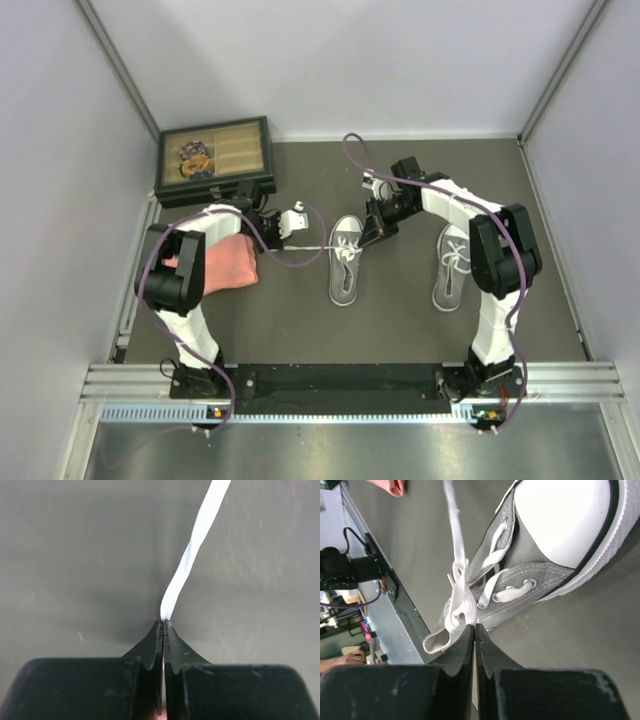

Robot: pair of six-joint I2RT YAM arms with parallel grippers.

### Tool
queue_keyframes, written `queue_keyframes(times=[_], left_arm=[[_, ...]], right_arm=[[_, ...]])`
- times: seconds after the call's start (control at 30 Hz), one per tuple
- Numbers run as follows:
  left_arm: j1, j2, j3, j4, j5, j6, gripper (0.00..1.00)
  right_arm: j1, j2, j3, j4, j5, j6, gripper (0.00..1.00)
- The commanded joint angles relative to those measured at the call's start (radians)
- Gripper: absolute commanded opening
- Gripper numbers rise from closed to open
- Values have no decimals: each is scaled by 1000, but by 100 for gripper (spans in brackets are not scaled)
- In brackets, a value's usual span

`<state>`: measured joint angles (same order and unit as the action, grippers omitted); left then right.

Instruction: Tie the shoes

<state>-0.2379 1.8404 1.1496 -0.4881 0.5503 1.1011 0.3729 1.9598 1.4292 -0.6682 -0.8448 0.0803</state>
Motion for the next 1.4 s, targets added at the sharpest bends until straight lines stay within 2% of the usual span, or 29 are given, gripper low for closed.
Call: queue_keyframes(times=[0.0,0.27,0.57,0.67,0.73,0.83,0.93,0.97,1.03,1.07,1.13,1.17,1.27,1.37], left_arm=[[54,-125,-63,-52,10,28,0],[132,-233,-151,-67,39,78,0],[215,-268,-127,-147,83,140,0],[223,-297,-97,-194,135,170,0],[219,-325,-90,-244,245,210,0],[149,-412,-90,-241,312,181,0],[8,-458,-71,-193,336,100,0],[-71,-467,-68,-160,339,15,0],[-154,-481,-61,-57,349,-58,0],[-243,-481,-56,-17,346,-142,0],[-329,-465,-39,140,336,-242,0],[-410,-452,-31,196,314,-341,0],[-544,-382,21,302,281,-429,0],[-627,-310,56,355,257,-506,0]], right_arm=[[-3,-87,11,-28,44,-63,0],[-31,-119,-9,-44,105,-111,0],[-48,-157,11,-57,156,-143,0],[-48,-174,11,-54,173,-154,0],[-48,-182,10,-25,153,-143,0],[-43,-182,25,18,112,-108,0],[-17,-165,65,36,89,-99,0],[-11,-154,77,41,82,-90,0],[7,-148,88,61,63,-88,0],[14,-141,89,67,56,-88,0],[29,-130,91,84,43,-88,0],[31,-127,92,91,36,-62,0],[38,-118,96,111,12,-60,0],[41,-110,91,131,-16,-60,0]])
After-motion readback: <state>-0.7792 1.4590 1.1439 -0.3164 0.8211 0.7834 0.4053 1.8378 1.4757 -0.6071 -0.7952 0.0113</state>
